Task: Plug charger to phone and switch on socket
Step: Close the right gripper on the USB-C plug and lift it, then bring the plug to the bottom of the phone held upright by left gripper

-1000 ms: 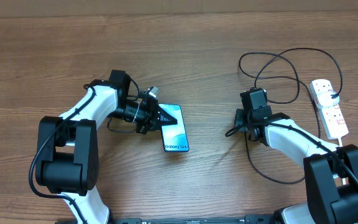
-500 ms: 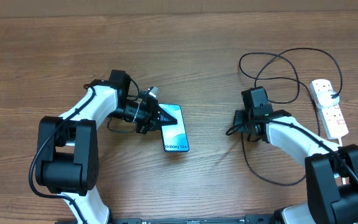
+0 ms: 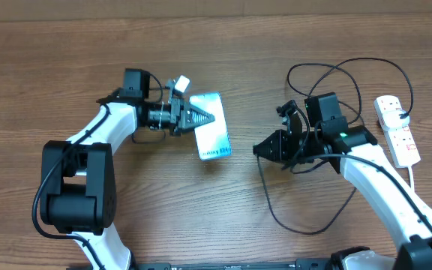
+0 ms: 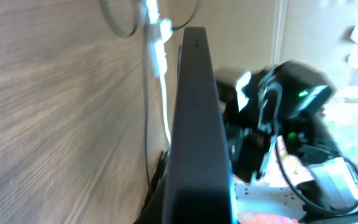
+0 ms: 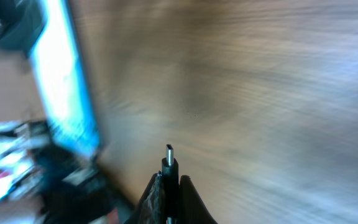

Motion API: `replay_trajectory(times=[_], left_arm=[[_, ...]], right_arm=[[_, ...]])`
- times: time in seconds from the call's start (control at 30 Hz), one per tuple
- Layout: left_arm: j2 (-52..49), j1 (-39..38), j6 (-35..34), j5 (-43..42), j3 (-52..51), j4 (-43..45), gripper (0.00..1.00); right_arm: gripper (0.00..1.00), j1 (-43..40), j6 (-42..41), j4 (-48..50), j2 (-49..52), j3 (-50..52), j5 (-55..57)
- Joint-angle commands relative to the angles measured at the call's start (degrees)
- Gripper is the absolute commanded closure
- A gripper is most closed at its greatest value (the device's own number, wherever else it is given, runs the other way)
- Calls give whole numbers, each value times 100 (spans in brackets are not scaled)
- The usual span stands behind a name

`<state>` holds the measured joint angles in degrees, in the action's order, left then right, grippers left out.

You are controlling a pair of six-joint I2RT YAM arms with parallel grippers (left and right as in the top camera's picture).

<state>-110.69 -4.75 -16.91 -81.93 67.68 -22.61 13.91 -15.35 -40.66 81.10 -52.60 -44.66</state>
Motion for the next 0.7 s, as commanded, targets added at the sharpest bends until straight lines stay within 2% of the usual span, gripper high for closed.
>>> replay_trajectory(times=[0.0,0.17,0.33,0.53,0.67], left_arm=[[15,149,-861,-839,129,651,96],[17,372,-2396,-767,162,2396,96],[17,420,-4044,-492,162,4260,96],[17,267,-5386,-260,162,5834,96],[17,122,-5884,-229,162,6373,96]], right_arm=[[96,-15,166,-170,-151,-109,-994],[96,2,734,-313,-160,-26,-1696],[96,219,922,350,-157,297,-2103],[96,542,129,1947,-140,568,-2085],[96,673,-378,2828,-72,566,-2070]])
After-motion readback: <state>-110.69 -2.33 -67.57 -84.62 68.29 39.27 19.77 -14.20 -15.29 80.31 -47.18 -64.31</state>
